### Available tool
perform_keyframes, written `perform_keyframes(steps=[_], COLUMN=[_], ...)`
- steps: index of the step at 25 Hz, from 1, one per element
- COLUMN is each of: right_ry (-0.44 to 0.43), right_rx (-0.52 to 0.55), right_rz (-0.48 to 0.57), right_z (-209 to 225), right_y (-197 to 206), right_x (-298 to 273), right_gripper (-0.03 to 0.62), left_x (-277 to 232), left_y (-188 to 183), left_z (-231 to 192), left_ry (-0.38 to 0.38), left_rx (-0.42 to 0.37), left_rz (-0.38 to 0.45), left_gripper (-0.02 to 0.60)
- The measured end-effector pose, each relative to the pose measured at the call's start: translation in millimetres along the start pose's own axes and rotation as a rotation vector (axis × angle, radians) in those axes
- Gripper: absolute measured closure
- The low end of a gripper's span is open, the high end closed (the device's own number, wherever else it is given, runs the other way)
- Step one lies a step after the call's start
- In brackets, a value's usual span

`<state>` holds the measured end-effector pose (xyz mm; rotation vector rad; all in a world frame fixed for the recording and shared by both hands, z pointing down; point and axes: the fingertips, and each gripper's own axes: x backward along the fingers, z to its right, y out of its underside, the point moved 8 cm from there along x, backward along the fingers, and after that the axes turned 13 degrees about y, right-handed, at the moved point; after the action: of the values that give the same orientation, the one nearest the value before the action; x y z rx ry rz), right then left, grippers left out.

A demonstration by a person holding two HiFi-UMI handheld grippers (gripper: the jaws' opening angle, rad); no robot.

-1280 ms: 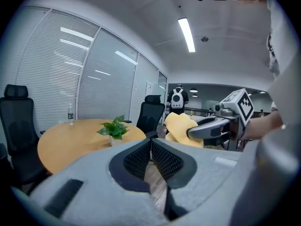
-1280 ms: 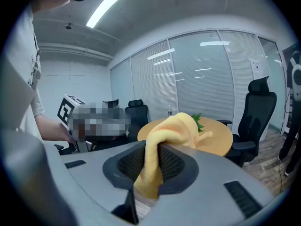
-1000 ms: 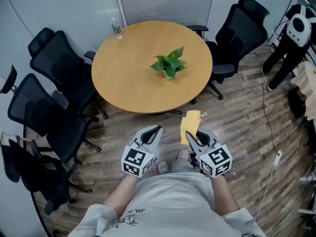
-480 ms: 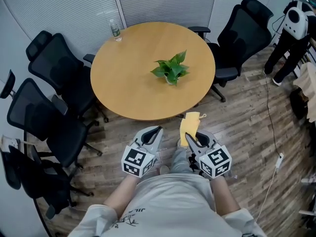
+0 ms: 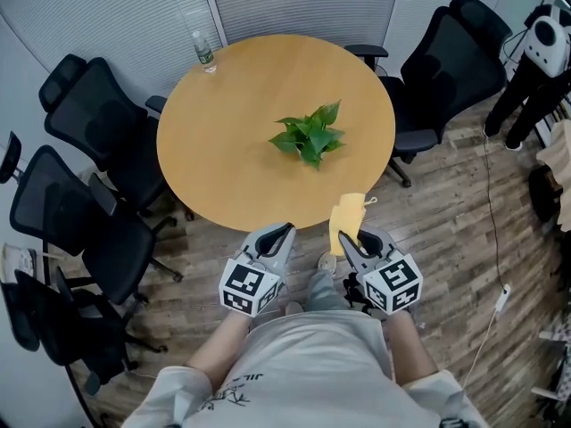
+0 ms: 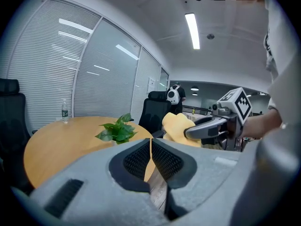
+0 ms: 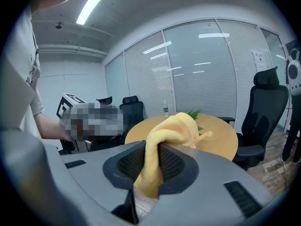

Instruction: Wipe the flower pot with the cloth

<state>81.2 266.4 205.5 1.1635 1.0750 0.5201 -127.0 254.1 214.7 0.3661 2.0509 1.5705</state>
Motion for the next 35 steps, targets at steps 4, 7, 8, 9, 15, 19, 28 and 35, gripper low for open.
perform_keyframes(steps=[4,7,8,9,15,19,28,35], right_ry=[-0.006,-0.009,-0.013,-0.017,-0.055,-0.079,-0.069,-0.069], right_rx=[0.015,0.020,0.020,0.021,0.039,0.054,0.050,0.052], right_rz=[0.001,-0.003,-0.005,-0.009,-0.019,-0.015,-0.024,-0.055], right_z=[25.8,46.5,53.2,59.3,93.0,115.4,159.8,162.8], right_y=[-15.8,-23.9,-25.6,-27.0,-40.1,-47.6,-51.5,-46.6], right_x=[-22.5,-38.4,-44.2,-50.0,-83.1,-102.1,-128.6,-132.9], right_gripper=[0.531,0.531,0.531,0.531,0.531,0.531,0.531,0.531], left_x=[-23.0,-40.4,-45.9,-51.0,-80.1,-96.4,-116.9,-114.7], left_y=[-13.1,-22.0,-24.2,-26.2,-39.0,-44.1,-49.8,-42.7], left_z=[-21.0,-35.2,-39.7,-44.1,-70.9,-84.4,-102.2,-112.1], left_ry=[-0.009,-0.021,-0.027,-0.034,-0.086,-0.123,-0.160,-0.162], left_rx=[0.001,0.004,0.005,0.007,0.023,0.031,0.034,0.064], left_rz=[0.006,0.012,0.014,0.016,0.031,0.039,0.059,0.037], left_gripper=[0.561,0.561,0.561,0.561,0.561,0.561,0.561,0.561])
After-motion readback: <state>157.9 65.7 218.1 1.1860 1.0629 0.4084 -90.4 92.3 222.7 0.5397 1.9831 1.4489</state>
